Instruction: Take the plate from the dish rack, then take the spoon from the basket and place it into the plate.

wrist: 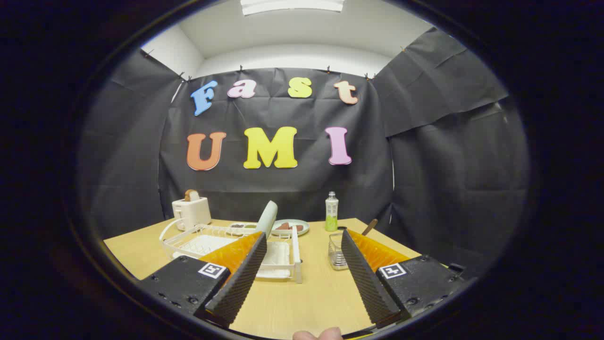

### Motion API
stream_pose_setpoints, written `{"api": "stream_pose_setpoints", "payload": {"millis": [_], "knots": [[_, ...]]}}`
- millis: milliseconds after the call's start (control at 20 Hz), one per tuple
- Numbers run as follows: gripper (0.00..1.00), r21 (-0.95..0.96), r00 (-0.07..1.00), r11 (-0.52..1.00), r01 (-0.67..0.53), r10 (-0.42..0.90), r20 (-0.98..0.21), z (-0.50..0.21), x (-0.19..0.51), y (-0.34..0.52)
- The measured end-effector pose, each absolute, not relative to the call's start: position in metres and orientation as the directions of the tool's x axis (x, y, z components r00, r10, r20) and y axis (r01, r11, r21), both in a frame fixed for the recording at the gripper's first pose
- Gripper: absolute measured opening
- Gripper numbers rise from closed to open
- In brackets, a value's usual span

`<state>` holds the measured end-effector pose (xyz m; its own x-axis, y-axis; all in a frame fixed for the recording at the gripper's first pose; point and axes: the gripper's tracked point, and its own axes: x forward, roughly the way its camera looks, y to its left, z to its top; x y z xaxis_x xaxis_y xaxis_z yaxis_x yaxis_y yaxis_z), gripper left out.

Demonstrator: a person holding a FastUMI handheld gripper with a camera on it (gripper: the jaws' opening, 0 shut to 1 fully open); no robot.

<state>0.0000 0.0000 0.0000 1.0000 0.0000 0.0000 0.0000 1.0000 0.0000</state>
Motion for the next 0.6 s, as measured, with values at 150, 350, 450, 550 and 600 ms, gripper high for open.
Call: {"api": "stream_pose_setpoints", "payload": {"millis": [150,350,450,550,600], "knots": [[1.00,-0.013,0.999,1.000,0.000,0.000,0.035,0.0063,-0.0033,0.0007],[1.00,-0.008,0.999,1.000,-0.003,0.004,0.050,0.0078,-0.0070,0.0017],[1.00,-0.015,0.999,1.000,0.000,0.001,0.053,0.0086,-0.0077,-0.0004],[1.00,-0.019,0.999,1.000,0.001,0.000,0.053,0.0090,-0.0082,-0.0008],[1.00,-0.022,0.999,1.000,0.002,-0.001,0.049,0.0093,-0.0095,-0.0012]]}}
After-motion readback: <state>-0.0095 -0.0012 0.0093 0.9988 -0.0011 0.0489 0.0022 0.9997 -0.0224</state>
